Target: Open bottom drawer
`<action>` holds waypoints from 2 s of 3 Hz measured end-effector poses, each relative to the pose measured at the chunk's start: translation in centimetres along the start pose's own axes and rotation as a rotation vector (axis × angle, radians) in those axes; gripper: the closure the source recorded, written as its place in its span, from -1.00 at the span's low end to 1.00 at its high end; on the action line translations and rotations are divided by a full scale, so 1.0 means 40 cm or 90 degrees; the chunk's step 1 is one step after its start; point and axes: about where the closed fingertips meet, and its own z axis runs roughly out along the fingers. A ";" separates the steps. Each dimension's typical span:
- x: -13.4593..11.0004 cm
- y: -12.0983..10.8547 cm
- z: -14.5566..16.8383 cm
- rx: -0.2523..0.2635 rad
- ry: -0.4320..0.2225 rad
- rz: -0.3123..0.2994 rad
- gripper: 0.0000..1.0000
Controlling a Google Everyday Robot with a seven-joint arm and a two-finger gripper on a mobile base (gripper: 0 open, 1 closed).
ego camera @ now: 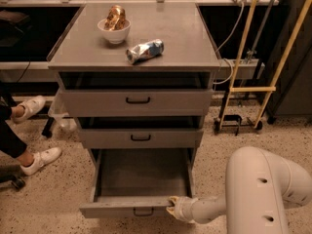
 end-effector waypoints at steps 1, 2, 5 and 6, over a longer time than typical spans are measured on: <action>0.005 0.007 -0.001 0.003 -0.002 0.005 1.00; 0.000 0.003 -0.001 0.003 -0.002 0.005 1.00; 0.005 0.011 -0.003 0.001 -0.002 0.006 0.16; 0.005 0.011 -0.003 0.001 -0.002 0.006 -0.31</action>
Offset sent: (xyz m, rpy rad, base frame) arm -0.5364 -0.1339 -0.1835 0.2796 -0.0916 -0.6215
